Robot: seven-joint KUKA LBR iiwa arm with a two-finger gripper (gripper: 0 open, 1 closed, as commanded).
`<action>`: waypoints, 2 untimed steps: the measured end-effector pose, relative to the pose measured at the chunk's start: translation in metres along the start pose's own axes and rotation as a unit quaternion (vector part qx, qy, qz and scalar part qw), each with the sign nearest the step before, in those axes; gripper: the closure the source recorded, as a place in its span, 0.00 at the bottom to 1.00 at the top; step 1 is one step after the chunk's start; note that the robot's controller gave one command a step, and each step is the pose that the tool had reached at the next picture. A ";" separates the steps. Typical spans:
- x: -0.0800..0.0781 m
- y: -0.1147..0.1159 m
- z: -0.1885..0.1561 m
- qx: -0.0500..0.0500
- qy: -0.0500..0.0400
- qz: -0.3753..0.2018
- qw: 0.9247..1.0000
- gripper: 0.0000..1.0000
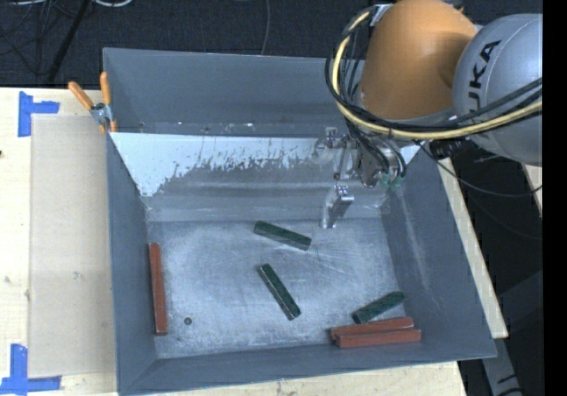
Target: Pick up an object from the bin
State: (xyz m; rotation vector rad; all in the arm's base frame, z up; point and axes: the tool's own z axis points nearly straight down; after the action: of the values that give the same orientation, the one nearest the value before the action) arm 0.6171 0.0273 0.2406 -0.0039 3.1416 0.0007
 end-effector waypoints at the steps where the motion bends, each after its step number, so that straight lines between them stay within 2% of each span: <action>1: -0.003 0.003 0.055 0.000 -0.003 -0.015 1.000 0.00; 2: 0.001 -0.011 0.151 0.000 0.001 -0.060 0.998 1.00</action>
Offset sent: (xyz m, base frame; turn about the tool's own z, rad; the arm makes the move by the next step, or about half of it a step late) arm -0.0009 -0.0115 -0.1503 -0.1211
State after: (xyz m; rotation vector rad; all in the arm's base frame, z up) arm 0.6161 0.0161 0.0895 -0.1917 3.1368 0.0009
